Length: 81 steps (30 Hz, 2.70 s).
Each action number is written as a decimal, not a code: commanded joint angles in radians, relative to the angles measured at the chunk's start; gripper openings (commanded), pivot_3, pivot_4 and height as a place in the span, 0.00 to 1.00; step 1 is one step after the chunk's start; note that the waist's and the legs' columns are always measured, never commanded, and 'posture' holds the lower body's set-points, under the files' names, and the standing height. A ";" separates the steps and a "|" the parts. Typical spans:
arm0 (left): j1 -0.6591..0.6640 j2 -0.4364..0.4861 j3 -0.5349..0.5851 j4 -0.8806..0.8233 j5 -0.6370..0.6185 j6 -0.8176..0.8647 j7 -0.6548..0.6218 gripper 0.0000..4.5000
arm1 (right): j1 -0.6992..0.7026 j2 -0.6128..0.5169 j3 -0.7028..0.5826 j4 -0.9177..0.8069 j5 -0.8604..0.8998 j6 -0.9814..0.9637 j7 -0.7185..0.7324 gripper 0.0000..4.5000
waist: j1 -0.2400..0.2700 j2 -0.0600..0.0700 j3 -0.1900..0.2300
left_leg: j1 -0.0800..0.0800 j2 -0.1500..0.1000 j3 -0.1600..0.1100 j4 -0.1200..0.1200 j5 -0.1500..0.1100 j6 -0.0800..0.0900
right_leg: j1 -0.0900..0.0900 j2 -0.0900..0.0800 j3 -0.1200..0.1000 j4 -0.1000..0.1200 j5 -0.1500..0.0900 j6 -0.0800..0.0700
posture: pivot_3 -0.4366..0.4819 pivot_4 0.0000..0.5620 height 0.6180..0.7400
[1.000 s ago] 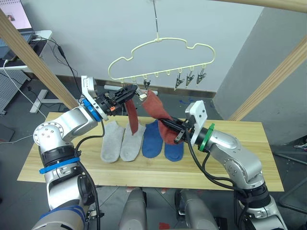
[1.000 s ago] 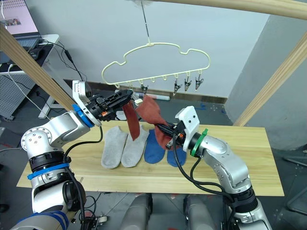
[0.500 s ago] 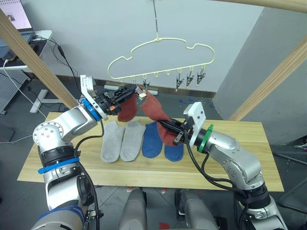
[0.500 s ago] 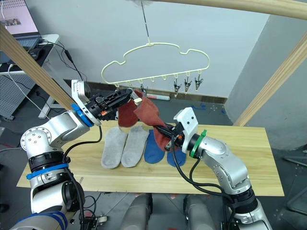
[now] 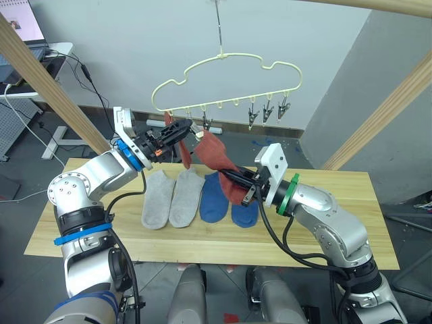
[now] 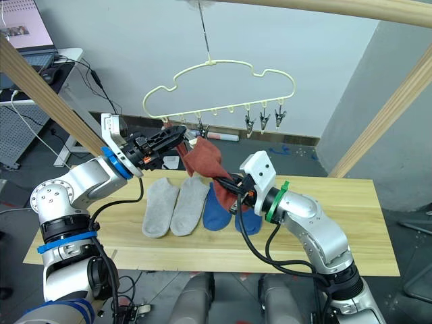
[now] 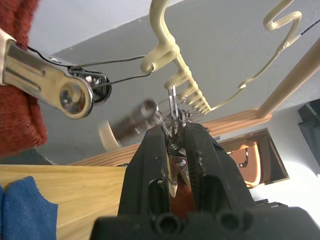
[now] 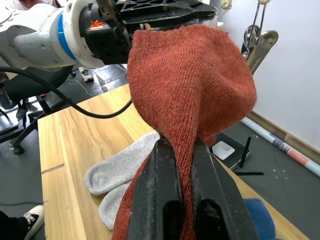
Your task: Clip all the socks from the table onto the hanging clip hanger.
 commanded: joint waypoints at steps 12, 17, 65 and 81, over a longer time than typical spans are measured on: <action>0.014 0.009 -0.015 -0.062 -0.023 -0.017 -0.014 0.04 | -0.056 -0.008 0.076 0.021 -0.122 -0.102 0.026 0.00 | 0.000 0.000 0.000 | 0.000 0.000 0.000 0.000 0.000 0.000 | 0.000 0.000 0.000 -0.001 0.000 0.000 | 0.63 0.49 1.00; 0.020 0.010 -0.018 -0.068 -0.022 -0.018 -0.018 0.04 | -0.069 -0.018 0.087 0.046 -0.175 -0.140 0.025 0.00 | 0.000 0.000 0.000 | 0.000 0.000 0.000 0.000 0.000 0.000 | 0.000 0.000 0.000 -0.002 0.000 0.000 | 0.63 0.48 1.00; 0.334 0.211 -0.315 -0.656 0.715 -0.394 -0.120 1.00 | -0.036 0.084 -0.061 0.235 -0.173 -0.109 -0.020 0.77 | 0.022 0.000 0.000 | 0.000 0.000 0.001 -0.003 0.000 0.000 | 0.000 -0.001 0.001 -0.005 0.001 -0.001 | 0.70 0.48 1.00; 0.357 0.046 -0.491 -0.635 1.086 -0.816 -0.272 0.67 | 0.003 0.034 -0.187 0.063 -0.116 -0.079 -0.049 1.00 | 0.033 0.000 0.000 | -0.001 0.000 0.003 -0.004 0.000 0.000 | 0.000 0.000 0.002 -0.006 0.001 0.000 | 0.69 0.49 1.00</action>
